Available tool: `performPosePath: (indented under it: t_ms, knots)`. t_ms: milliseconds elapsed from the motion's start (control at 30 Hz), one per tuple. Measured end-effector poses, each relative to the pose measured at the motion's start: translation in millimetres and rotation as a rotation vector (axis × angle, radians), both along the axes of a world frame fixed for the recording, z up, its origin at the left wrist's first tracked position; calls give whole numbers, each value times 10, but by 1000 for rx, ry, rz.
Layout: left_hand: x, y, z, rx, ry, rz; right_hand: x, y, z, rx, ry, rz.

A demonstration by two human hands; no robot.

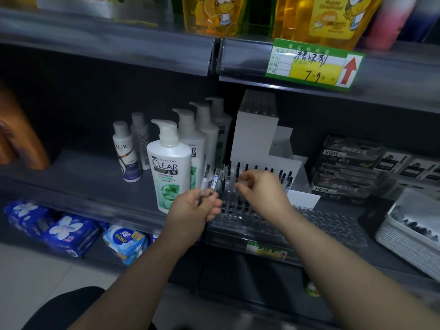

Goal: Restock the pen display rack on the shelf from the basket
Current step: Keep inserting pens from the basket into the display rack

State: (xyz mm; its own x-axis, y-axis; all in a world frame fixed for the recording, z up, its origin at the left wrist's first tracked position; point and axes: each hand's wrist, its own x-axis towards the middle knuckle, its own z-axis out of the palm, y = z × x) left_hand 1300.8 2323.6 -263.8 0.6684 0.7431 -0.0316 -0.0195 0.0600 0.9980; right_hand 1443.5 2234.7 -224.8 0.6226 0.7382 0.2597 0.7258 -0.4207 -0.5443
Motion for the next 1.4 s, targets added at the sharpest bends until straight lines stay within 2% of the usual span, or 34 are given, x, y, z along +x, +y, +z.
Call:
performPosePath:
  t_ms: [133, 267, 433, 567, 667, 800, 1000, 1233, 1400]
  knots:
    - [52, -60, 34, -69, -28, -22, 5, -84, 60, 96, 79, -20]
    - [76, -120, 40, -70, -28, -61, -73, -146, 156, 212, 353, 111]
    - [113, -181, 43, -47, 14, -133, -38, -207, 195, 263, 517, 146]
    - [116, -116, -21, 103, 99, -47, 53, -280, 212, 304, 578, 98]
    - [105, -78, -24, 102, 72, 3, 161, -332, 234, 346, 483, 9]
    - [88, -64, -10, 241, 145, 51, 275, -362, 213, 359, 303, -65]
    - [115, -85, 14, 175, 76, 59, 205, -305, 149, 219, 45, -23]
    - [89, -92, 29, 217, 28, 61, 163, -154, 4, 21, -47, 31]
    - [83, -89, 70, 181, -8, 61, 167, -112, -12, -9, -50, 25]
